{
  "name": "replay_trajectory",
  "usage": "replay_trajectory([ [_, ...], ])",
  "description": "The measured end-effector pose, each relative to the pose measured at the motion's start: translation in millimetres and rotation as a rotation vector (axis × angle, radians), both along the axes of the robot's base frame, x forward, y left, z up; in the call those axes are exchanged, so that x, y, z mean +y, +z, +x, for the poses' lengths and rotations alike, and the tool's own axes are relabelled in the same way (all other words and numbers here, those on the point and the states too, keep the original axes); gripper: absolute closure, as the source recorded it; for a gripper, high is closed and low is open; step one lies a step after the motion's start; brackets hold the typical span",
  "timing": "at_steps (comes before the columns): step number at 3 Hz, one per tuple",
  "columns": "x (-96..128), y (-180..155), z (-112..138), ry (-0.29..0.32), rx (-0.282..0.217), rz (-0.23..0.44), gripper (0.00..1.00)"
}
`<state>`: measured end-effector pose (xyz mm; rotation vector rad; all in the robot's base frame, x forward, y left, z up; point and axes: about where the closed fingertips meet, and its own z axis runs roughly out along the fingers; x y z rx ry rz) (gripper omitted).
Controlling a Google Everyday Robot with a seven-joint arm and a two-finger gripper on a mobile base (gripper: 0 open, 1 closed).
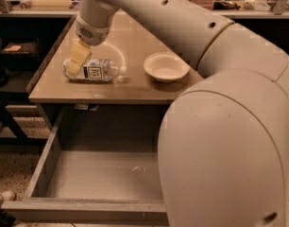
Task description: Pick blue plastic bottle from top drawer and place on counter
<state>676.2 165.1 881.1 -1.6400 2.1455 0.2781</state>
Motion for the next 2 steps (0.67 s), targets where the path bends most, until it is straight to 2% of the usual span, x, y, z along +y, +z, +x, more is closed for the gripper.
replay_trajectory([
  [1, -25.2, 78.4, -15.7, -0.089, -0.095, -0.075, 0.0],
  [2, -69.2, 150.6, -33.7, -0.234, -0.198, -0.153, 0.0],
])
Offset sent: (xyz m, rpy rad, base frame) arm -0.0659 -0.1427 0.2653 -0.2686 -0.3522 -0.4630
